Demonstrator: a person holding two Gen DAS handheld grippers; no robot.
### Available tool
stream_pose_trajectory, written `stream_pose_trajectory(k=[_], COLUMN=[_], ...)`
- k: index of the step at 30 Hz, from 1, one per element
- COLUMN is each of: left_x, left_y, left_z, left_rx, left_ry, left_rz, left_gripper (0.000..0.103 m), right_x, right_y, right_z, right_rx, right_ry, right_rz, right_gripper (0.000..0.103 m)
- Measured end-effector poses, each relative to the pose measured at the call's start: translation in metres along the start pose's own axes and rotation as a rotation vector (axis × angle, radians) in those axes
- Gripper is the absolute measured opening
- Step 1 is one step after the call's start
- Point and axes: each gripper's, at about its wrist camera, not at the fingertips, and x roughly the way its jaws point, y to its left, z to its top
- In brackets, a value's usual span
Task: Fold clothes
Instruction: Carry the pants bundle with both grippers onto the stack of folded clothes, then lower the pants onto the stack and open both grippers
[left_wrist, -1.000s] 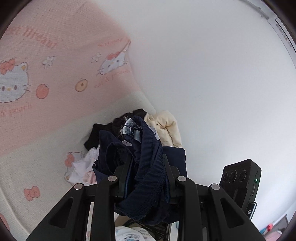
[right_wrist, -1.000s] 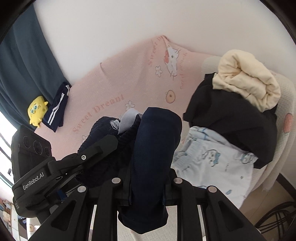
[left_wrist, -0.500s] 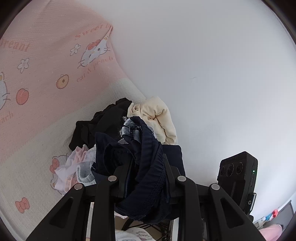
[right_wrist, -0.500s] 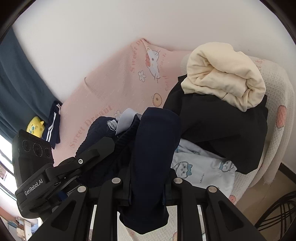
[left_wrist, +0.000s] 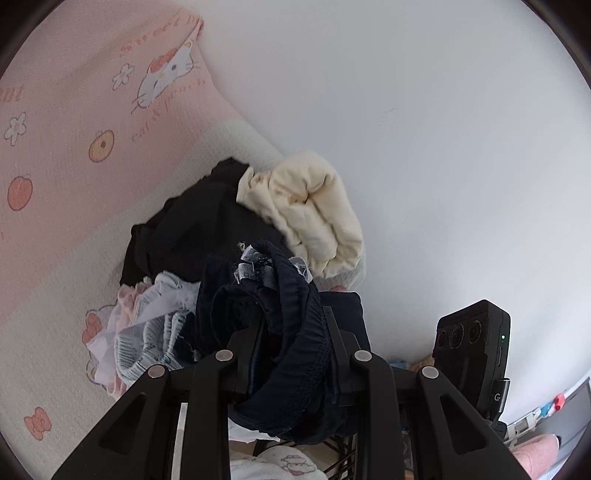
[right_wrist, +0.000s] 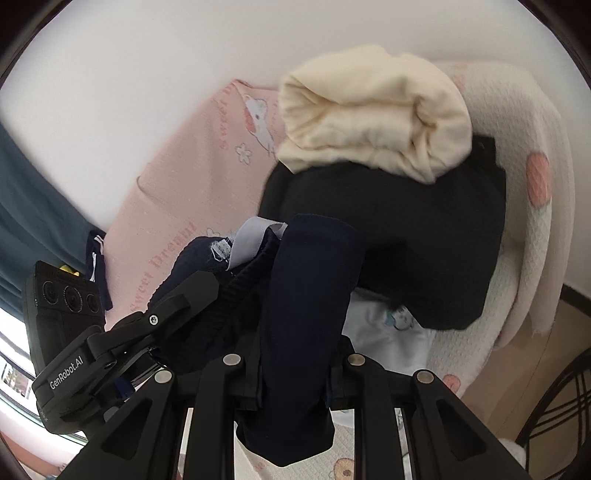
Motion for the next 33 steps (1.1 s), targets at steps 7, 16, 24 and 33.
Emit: stream_pose_trajectory(k=[7, 16, 24, 33], left_x=[0.015, 0.022, 0.014, -0.028], left_y=[0.017, 0.059, 0.056, 0.031], left_z=[-0.01, -0.017, -0.009, -0.01], left_rx=[0.025, 0.001, -0.039, -0.058], left_ry=[0.027, 0.044, 0.097, -0.055], left_rz=[0.094, 0.166, 0.176, 0.168], left_gripper=[0.024, 0.025, 0.027, 0.072], right_x=[0.017, 0.037, 0.022, -0.033], right_y=[-0.03, -0.047, -0.042, -0.043], right_z=[-0.011, -0.023, -0.024, -0.031], right_rx=[0.08, 0.115, 0.107, 0.096], right_ry=[0.013, 0.025, -0.054, -0.179], right_rz=[0.02, -0.004, -0.027, -0.053], right_gripper=[0.021, 0.024, 0.053, 0.058])
